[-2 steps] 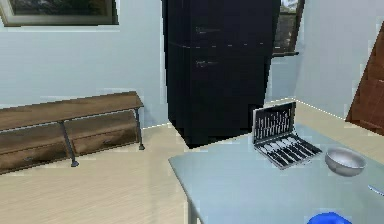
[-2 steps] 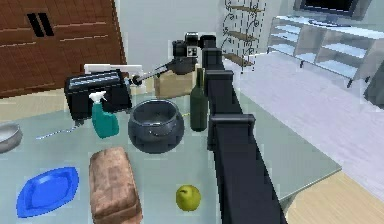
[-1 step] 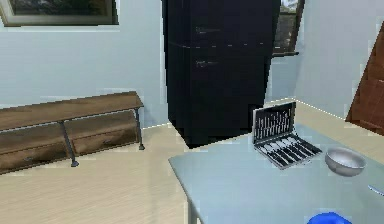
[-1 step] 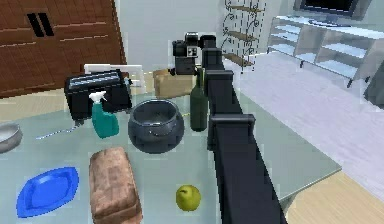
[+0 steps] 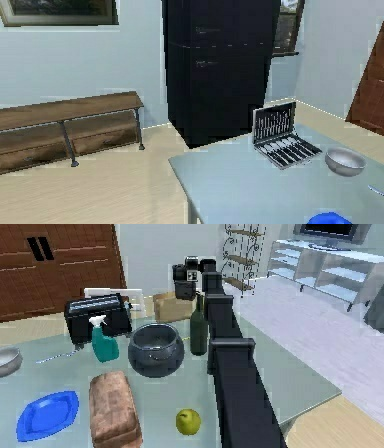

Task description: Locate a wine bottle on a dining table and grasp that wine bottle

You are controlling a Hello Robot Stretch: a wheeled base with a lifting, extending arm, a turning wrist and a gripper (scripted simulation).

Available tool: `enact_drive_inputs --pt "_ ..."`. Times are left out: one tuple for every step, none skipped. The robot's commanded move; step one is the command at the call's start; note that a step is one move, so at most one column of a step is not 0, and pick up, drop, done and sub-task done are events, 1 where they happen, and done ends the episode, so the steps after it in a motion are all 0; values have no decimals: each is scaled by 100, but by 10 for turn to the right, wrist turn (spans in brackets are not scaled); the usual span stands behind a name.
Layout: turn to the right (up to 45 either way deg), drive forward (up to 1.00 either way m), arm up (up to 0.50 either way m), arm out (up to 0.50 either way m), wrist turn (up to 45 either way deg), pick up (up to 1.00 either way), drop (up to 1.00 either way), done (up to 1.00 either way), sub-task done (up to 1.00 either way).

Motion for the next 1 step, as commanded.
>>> enact_drive_inputs --pt "0 0 0 0 0 100 0 0 0"
